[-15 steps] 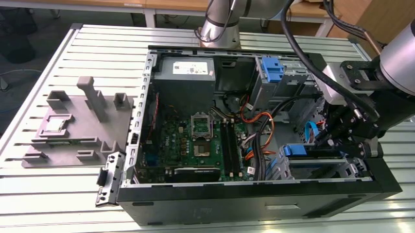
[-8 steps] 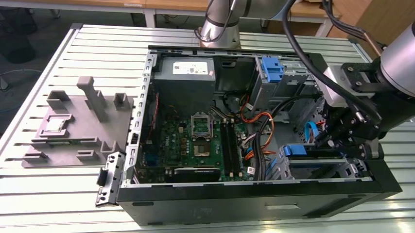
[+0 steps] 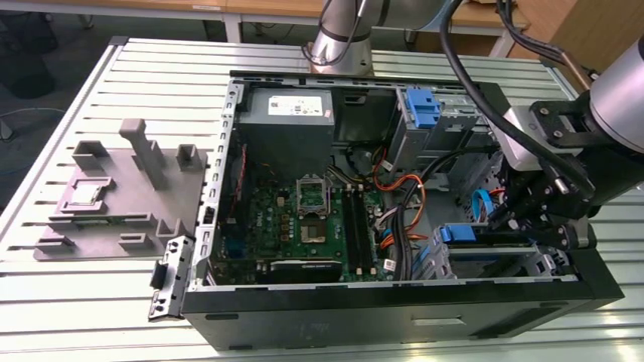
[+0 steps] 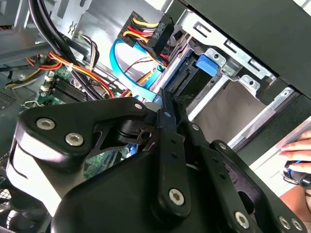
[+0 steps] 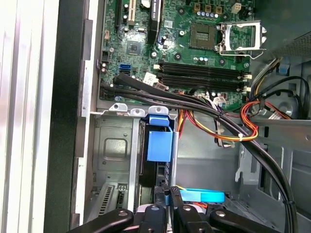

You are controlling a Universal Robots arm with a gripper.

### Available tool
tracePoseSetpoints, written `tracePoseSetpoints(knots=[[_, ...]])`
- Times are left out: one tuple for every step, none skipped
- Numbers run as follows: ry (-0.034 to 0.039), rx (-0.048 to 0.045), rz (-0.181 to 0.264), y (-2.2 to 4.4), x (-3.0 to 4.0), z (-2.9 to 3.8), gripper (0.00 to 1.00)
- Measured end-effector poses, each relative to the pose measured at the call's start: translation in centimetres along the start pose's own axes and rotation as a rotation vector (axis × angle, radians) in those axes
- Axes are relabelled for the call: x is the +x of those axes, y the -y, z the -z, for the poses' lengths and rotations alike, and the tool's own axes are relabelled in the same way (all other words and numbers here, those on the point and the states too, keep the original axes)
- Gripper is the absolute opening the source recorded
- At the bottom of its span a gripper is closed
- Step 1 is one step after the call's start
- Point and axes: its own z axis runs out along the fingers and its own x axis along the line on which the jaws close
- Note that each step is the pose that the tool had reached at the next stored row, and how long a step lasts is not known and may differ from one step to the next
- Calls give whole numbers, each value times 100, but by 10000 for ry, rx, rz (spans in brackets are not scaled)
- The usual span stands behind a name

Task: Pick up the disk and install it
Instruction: 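Insert the first disk wire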

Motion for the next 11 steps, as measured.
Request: tracePoseSetpoints(knots=[[1,-1,7,0,0,-3,16],[5,-2,18,0,1,-8,16],[3,-3,28,-1,1,-12,16],[1,-3,39,-1,2,-15,16],[1,-3,50,-1,2,-17,16],[1,-3,61,-1,2,-20,16],[3,-4,70,-1,3,-24,16],[4,-4,80,-1,3,-30,16],[4,-5,90,-2,5,-37,16],[3,-7,99,-2,5,-42,16],[2,-7,105,-2,5,-44,16]])
